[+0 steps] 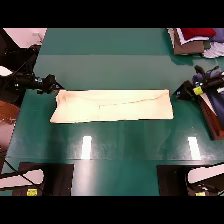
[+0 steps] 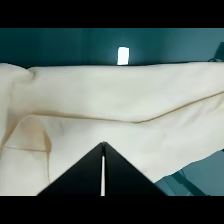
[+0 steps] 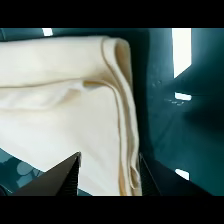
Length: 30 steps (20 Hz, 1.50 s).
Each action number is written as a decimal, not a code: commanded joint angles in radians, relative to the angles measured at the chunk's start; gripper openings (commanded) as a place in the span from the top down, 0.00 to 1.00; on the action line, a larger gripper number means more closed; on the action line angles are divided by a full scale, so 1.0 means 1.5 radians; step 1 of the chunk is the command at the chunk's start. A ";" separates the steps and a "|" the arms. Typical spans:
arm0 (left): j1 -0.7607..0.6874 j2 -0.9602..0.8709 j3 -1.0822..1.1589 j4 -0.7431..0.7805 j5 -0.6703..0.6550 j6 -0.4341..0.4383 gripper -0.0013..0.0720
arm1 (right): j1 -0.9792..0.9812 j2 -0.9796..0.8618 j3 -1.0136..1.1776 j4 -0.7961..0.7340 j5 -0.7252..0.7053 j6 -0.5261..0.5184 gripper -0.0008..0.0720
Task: Fold the shirts.
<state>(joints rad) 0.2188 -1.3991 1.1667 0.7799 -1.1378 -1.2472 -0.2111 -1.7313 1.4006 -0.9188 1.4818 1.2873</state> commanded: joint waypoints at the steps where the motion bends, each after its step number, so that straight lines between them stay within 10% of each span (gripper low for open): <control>1: -0.036 0.000 0.003 0.010 -0.009 0.000 0.96 | -0.019 -0.001 -0.082 0.009 -0.026 -0.029 0.38; 6: -0.154 -0.001 0.003 0.024 0.082 -0.007 0.96 | 0.018 -0.001 -0.123 0.067 -0.080 -0.059 0.41; 11: -0.266 -0.025 0.003 0.024 0.122 -0.038 0.96 | 0.063 0.004 -0.123 0.075 -0.072 -0.090 0.97; 30: -0.485 -0.275 0.194 0.039 0.170 -0.113 0.96 | 0.290 0.169 0.272 0.143 0.013 0.084 0.97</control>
<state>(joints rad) -0.4934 -1.7855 1.4437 0.8333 -0.8818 -1.4075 0.1516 -1.4429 1.6974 -0.7506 1.4952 1.3945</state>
